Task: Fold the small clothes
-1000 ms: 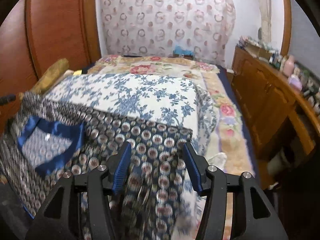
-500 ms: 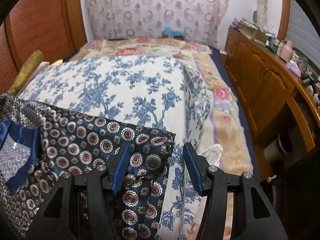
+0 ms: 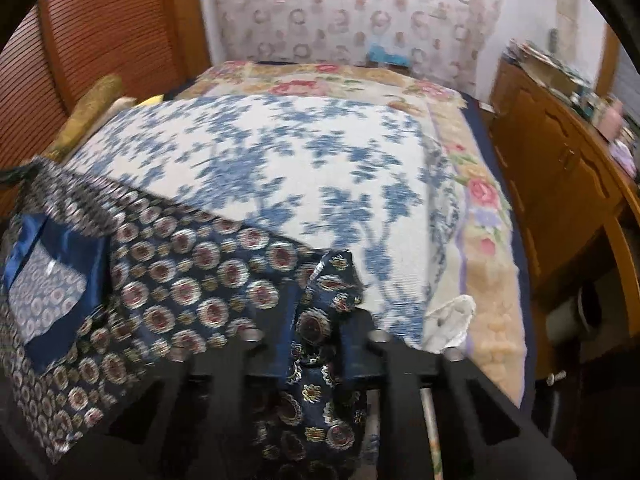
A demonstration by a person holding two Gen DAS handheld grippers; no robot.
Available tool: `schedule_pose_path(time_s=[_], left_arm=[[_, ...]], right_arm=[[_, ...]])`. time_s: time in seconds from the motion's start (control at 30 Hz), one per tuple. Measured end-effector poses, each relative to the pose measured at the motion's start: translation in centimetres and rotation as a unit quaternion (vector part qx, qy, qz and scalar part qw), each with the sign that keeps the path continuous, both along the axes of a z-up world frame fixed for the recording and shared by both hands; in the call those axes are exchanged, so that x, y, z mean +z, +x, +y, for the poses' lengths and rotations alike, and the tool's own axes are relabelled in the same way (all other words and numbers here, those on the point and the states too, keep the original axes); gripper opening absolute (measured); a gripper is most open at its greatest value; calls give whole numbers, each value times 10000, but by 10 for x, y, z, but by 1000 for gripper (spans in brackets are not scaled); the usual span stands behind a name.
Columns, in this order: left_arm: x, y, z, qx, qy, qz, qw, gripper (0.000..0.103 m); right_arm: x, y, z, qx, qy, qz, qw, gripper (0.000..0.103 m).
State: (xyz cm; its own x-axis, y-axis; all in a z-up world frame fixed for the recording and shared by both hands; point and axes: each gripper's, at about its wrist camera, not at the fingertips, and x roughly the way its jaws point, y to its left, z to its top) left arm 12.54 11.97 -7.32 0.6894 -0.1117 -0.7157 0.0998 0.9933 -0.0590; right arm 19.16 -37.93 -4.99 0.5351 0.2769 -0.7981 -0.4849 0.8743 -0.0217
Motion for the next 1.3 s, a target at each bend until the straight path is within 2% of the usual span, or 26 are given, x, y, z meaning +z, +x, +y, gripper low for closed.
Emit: schedule_pose_path(time_s=[0.07, 0.27, 0.5, 0.63, 0.7, 0.83, 0.93, 1.0, 1.07, 1.17, 1.23, 1.3], left_arm=[[7, -3, -3, -43, 3, -128, 9999, 5], [48, -12, -2, -74, -106, -696, 9975, 4], [89, 6, 11, 162, -162, -1119, 9935, 4], [110, 25, 22, 385, -25, -1356, 9900, 4], [113, 37, 28, 457, -56, -1333, 9900, 4], [99, 68, 33, 447, -53, -991, 9941, 7], [80, 74, 32, 408, 13, -693, 9968, 12], [71, 69, 32, 368, -37, -605, 9975, 18], [65, 60, 31, 361, -58, -530, 9979, 26], [61, 42, 27, 220, -218, -468, 9984, 29], [60, 29, 25, 155, -286, -476, 9983, 38], [58, 17, 21, 61, -302, -459, 9985, 41]], right_arm=[[8, -12, 7, 161, -92, -397, 9990, 6], [50, -19, 17, 140, 70, -1071, 9941, 4], [92, 5, 25, -29, 152, -1563, 9876, 4], [109, 34, 29, -321, 93, -1717, 9846, 4], [112, 48, 28, -530, 71, -1693, 9841, 4], [97, 86, 30, -990, -85, -1236, 9873, 8], [79, 93, 34, -1064, -197, -965, 9894, 26], [72, 88, 37, -1033, -193, -964, 9898, 48], [67, 80, 39, -938, -194, -949, 9909, 50], [63, 67, 49, -756, -190, -956, 9924, 51], [61, 60, 62, -565, -143, -909, 9942, 51], [60, 51, 74, -413, -105, -889, 9951, 51]])
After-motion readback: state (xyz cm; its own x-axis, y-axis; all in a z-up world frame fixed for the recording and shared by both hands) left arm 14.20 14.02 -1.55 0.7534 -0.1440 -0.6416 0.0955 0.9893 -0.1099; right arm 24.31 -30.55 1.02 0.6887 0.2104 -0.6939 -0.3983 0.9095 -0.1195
